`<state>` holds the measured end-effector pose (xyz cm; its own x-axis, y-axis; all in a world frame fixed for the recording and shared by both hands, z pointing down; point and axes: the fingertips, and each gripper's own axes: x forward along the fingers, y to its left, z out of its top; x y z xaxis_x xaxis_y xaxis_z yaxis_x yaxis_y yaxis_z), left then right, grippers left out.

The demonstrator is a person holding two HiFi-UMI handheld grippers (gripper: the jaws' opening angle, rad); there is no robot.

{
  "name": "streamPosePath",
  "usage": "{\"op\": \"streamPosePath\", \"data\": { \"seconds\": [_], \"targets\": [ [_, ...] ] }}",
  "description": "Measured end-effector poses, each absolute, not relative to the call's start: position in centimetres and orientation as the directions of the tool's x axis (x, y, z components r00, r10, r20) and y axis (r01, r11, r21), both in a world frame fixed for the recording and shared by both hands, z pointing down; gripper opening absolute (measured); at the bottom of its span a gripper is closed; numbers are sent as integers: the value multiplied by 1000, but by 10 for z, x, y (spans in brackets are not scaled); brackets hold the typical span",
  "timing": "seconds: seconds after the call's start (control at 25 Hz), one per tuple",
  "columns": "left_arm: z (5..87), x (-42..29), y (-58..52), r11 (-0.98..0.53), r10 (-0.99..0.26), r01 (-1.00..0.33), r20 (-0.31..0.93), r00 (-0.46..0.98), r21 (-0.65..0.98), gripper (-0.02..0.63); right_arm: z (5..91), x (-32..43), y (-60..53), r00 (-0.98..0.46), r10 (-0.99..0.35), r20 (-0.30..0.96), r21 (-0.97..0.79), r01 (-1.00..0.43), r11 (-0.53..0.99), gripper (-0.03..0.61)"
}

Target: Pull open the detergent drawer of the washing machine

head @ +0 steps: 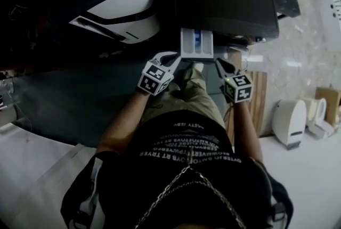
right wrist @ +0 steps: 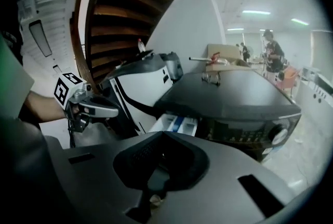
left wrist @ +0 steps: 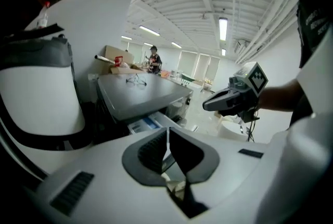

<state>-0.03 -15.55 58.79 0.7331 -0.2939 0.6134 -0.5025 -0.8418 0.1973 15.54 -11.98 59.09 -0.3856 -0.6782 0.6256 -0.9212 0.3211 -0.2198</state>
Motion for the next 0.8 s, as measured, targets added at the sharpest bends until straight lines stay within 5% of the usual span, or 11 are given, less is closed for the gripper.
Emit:
{"op": "streamPosePath", "data": {
  "seconds": [0.44,0.8],
  "targets": [
    [400,-28,-182,-796,-568,-605,328,755,14,3,389,126,-135,-401,-862,310,-69,-914,401,2],
    [335,-47,-181,-785,-615,-613,230,755,-87,3,322,116,-133,-408,-882,237,-2,-908,420,2]
  ]
}}
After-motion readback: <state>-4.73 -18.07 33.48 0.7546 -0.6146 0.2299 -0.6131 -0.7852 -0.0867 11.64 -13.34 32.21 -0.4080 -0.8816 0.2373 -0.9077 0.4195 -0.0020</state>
